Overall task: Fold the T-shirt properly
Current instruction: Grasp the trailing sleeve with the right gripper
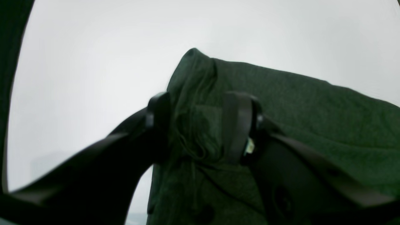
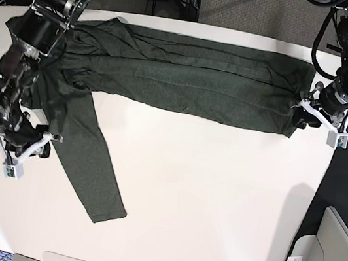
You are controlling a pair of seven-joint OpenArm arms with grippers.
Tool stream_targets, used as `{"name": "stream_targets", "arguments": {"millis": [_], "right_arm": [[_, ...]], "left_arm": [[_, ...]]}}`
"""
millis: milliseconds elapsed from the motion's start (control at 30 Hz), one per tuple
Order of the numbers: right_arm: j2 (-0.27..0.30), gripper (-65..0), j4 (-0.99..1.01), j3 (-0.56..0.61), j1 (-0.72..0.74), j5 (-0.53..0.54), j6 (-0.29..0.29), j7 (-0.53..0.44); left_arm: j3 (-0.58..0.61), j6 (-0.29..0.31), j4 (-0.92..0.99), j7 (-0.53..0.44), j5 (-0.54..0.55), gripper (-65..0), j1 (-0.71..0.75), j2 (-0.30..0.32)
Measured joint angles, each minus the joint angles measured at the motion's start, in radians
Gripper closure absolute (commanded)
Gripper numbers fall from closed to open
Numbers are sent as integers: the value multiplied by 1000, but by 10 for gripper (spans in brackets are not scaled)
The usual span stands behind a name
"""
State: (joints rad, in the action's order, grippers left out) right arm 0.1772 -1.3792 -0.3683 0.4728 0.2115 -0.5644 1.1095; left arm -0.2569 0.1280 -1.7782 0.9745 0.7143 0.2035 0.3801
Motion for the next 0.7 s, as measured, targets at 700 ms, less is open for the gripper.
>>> {"name": "stream_targets", "arguments": {"millis": [700], "right_arm": [[-45,-213,446,11,184,-369,127,-331]], "left_arm": [[0,3,0,-6,3,-270,-4,0]]}}
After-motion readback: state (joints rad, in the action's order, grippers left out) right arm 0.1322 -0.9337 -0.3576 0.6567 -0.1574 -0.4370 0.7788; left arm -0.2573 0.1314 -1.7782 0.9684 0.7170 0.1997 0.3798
